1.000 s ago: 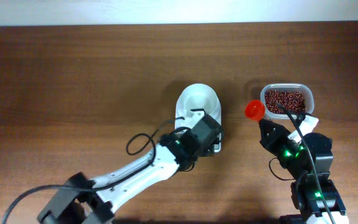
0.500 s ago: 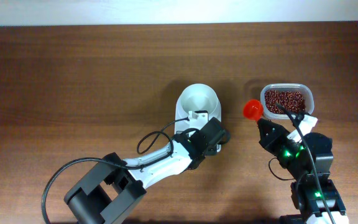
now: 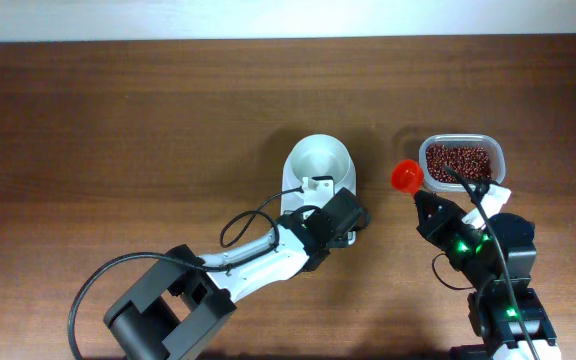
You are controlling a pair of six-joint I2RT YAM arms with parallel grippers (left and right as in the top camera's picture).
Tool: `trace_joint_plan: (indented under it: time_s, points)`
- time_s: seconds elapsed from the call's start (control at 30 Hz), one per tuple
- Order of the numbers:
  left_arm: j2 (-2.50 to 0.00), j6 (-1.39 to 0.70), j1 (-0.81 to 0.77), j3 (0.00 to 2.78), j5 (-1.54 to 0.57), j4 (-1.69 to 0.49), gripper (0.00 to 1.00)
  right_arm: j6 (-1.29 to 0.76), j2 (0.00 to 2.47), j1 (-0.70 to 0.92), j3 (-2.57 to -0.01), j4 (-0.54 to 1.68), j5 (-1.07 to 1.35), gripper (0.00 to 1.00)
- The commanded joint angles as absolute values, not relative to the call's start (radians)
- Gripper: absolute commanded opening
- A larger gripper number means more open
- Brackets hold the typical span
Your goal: Scoop and weigh 50g on scale
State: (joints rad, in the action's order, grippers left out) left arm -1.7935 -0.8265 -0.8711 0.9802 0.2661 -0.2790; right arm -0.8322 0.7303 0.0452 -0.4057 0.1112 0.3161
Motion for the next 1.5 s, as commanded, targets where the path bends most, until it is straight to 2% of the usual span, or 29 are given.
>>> trace_joint_plan:
  time_s: [0.0,0.4,0.6,0.7,0.8,0.9,1.0,1.03,1.07,1.13,1.17,1.33,1.47]
  points:
    - [-1.818,-0.814,-0.875,0.986,0.240,-0.281,0.00,-0.826,0.730,0.038,-0.418,0.107,0.329,0.04]
    - [-1.839,-0.848,-0.875,0.994,0.231,-0.290,0.00,-0.826,0.730,0.038,-0.418,0.107,0.329,0.04]
    - [-1.595,-0.839,-0.875,0.997,0.226,-0.488,0.00,-0.826,0.730,0.038,-0.418,0.107,0.330,0.04]
    - [-1.422,-0.651,-0.864,0.997,0.233,-0.499,0.00,-0.826,0.730,0.038,-0.418,0.107,0.333,0.04]
    - [-1.327,-0.649,-0.777,0.997,0.233,-0.582,0.00,-0.826,0.730,0.038,-0.418,0.107,0.333,0.04]
    - [-1.246,-0.642,-0.624,0.997,0.232,-0.645,0.00,-0.826,0.730,0.038,-0.418,0.107,0.332,0.04]
    - [-1.161,-0.414,-0.540,0.997,0.228,-0.646,0.00,-0.826,0.730,0.038,-0.418,0.107,0.333,0.04]
    - [-1.122,-0.351,-0.524,0.997,0.229,-0.651,0.05,-0.826,0.730,0.038,-0.418,0.108,0.333,0.04]
    - [-1.098,-0.342,-0.517,0.997,0.233,-0.653,0.27,-0.826,0.730,0.038,-0.418,0.108,0.338,0.04]
    - [-1.082,-0.342,-0.518,0.997,0.232,-0.653,0.95,-0.826,0.730,0.038,-0.418,0.107,0.409,0.04]
    - [-1.084,-0.342,-0.518,0.997,0.233,-0.656,0.99,-0.827,0.730,0.038,-0.418,0.107,0.451,0.04]
    - [-1.084,-0.343,-0.518,0.997,0.232,-0.743,0.99,-0.834,0.730,0.038,-0.418,0.108,0.663,0.04]
    - [-1.084,-0.343,-0.518,0.997,0.232,-0.743,0.99,-1.102,0.730,0.038,-0.418,0.107,0.775,0.04]
